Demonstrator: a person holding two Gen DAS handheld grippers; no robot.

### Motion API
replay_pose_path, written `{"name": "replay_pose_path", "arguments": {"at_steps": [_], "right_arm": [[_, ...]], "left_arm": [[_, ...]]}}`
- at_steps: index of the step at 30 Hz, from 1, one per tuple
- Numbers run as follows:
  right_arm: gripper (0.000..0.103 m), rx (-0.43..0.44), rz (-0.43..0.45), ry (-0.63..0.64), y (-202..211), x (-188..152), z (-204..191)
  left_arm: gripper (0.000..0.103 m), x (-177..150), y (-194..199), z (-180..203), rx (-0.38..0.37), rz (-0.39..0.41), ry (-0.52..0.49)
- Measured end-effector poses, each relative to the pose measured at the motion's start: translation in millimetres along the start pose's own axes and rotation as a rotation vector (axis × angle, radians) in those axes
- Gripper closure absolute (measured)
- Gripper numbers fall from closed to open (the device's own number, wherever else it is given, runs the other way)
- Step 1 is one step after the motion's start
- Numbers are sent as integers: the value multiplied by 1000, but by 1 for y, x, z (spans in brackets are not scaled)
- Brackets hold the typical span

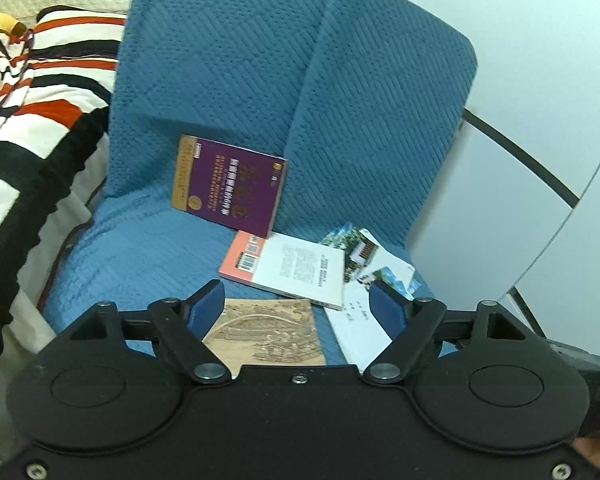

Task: Organize objects

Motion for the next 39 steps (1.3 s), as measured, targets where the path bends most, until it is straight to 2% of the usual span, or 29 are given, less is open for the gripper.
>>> {"name": "replay_pose_path", "arguments": {"at_steps": [9,12,13,15,16,17,30,33,39], "right_arm": [[76,-33,1,8,-23,1,-3],[76,-39,3,8,-26,-1,-5],[70,-48,6,14,-27,-2,-5],[39,-55,8,17,-31,-4,-5],[16,-53,6,9,-33,-5,-4],[13,-50,4,-1,-36,-6,-3],[14,-70,-6,41,-84,-10,11],[14,-77,-10,50,-96,-11,16],[14,-88,-9,47,-117,-9,28]], "left_arm": [[17,0,-2,-28,40,26,-15],[6,1,-7,-36,32,30,-8],[2,1,-10,-39,33,32,-12],[1,0,-16,-42,44,32,-21],[1,0,-21,-45,51,27,-24],[1,0,-27,-45,53,23,-25],[1,2,-105,-61,81,14,-47],[1,2,-124,-65,96,-18,-39],[1,10,-149,-72,95,-20,-46]]}}
Point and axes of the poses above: each gripper's, at about its wrist camera, not at the fingertips, and y roughly against the way its jaws point, z to its right, x to its top, the point moved 4 cm from there along -y, roughly the way its jaws point, and after that the axes turned 3 degrees about -x, right-handed, at the moved point
